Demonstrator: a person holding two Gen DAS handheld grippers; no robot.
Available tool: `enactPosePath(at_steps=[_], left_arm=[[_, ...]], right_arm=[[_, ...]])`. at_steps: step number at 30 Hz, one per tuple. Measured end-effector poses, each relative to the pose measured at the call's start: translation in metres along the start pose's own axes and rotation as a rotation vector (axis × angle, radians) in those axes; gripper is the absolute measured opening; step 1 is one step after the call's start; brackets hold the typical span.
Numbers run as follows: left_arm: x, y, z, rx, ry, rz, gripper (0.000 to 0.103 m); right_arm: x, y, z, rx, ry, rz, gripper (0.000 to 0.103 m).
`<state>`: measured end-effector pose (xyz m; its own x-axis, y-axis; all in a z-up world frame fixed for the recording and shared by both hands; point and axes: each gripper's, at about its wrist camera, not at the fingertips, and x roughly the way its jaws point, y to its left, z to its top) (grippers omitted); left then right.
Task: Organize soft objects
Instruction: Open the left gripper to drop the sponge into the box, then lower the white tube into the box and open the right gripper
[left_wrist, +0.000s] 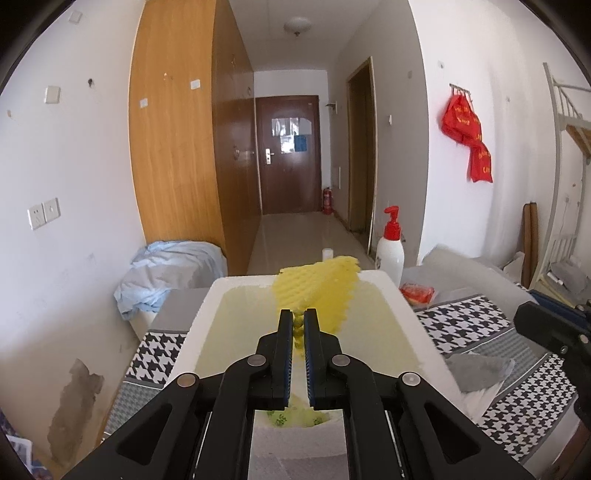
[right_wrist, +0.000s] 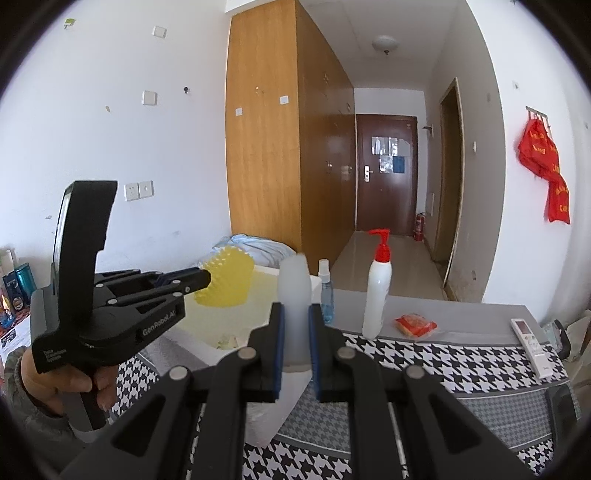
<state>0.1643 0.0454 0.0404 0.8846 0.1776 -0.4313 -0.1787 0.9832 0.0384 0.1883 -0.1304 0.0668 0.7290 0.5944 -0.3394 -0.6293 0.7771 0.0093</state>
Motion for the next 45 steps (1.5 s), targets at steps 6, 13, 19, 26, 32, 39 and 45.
enactPosePath(at_steps=[6,13,19,26,32,39,45], left_arm=[[-0.004,0.008,-0.001,-0.023,-0.027,0.015,0.078],[-0.009,0.02,-0.001,-0.038,-0.048,0.016,0.093],[-0.015,0.028,-0.001,-0.05,-0.067,0.016,0.098],[-0.028,0.042,-0.003,-0.066,-0.1,0.036,0.101],[-0.039,0.055,-0.005,-0.076,-0.125,0.068,0.102],[-0.045,0.068,-0.007,-0.086,-0.141,0.095,0.102],[-0.047,0.074,-0.009,-0.089,-0.145,0.114,0.102]], right_arm=[[0.004,0.003,0.003,-0.004,0.008,-0.013,0.015],[0.01,0.009,0.004,-0.01,0.017,-0.019,0.015],[0.013,0.016,0.008,-0.022,0.017,-0.024,0.015],[0.018,0.024,0.011,-0.039,0.02,-0.02,0.015],[0.024,0.033,0.016,-0.037,0.022,-0.002,0.015],[0.034,0.045,0.02,-0.042,0.031,0.021,0.016],[0.042,0.052,0.023,-0.044,0.04,0.035,0.015]])
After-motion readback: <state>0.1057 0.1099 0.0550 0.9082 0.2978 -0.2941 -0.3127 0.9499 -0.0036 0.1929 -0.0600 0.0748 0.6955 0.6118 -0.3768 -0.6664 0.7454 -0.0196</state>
